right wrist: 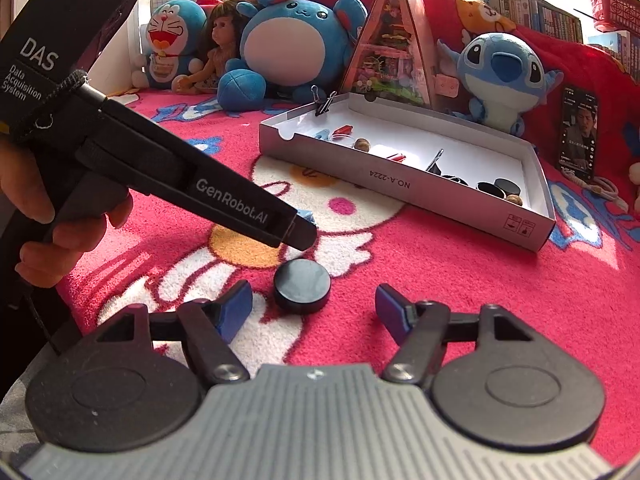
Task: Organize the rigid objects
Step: 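Grasp another black round lid with the right gripper while the left moves to the blue clip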
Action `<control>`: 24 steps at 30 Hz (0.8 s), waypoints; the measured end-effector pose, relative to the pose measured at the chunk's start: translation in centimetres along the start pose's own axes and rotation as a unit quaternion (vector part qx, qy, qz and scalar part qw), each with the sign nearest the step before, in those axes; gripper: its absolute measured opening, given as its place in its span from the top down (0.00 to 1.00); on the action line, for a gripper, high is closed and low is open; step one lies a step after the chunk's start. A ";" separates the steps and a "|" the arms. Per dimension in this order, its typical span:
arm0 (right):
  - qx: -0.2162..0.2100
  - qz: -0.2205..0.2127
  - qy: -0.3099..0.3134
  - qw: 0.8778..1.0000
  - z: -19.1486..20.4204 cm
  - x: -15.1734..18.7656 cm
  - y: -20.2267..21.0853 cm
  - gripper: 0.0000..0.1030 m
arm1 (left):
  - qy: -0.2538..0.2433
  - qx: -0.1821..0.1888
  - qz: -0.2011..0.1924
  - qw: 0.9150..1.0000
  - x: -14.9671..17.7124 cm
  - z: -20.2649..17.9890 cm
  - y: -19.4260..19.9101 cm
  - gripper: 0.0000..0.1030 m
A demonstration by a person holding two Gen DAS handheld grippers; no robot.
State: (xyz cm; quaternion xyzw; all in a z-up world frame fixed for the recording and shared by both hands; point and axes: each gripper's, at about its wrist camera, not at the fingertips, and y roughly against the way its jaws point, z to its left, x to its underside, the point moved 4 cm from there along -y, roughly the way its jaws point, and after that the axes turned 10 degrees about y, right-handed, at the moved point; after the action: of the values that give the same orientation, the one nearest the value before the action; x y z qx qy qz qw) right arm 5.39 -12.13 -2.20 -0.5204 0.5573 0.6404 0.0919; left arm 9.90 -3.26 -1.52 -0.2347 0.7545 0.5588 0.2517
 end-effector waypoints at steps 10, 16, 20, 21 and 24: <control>0.018 -0.006 -0.013 1.000 0.5 -0.2 0.3 0.64 | -0.009 -0.002 -0.009 1.000 -0.2 -0.6 -0.2 0.72; 0.040 -0.004 -0.021 0.999 -0.5 0.0 0.9 0.64 | -0.008 0.002 -0.012 1.000 -0.2 -0.5 0.0 0.81; 0.059 -0.001 -0.037 0.998 -1.8 0.4 1.2 0.64 | -0.052 -0.007 -0.039 0.998 0.6 -1.3 0.8 0.77; 0.064 -0.001 -0.039 0.997 -2.1 0.5 1.3 0.64 | -0.062 -0.010 -0.049 0.997 0.8 -1.6 1.0 0.64; 0.078 -0.001 -0.042 0.996 -2.8 0.5 1.5 0.64 | -0.079 -0.025 -0.072 0.994 1.0 -2.1 1.0 0.48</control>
State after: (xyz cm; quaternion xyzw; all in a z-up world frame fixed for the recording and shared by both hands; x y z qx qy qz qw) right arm 5.71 -15.17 -1.26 -0.4848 0.6003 0.6166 0.1561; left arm 8.22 -5.09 -0.88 -0.2499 0.6993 0.5745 0.3442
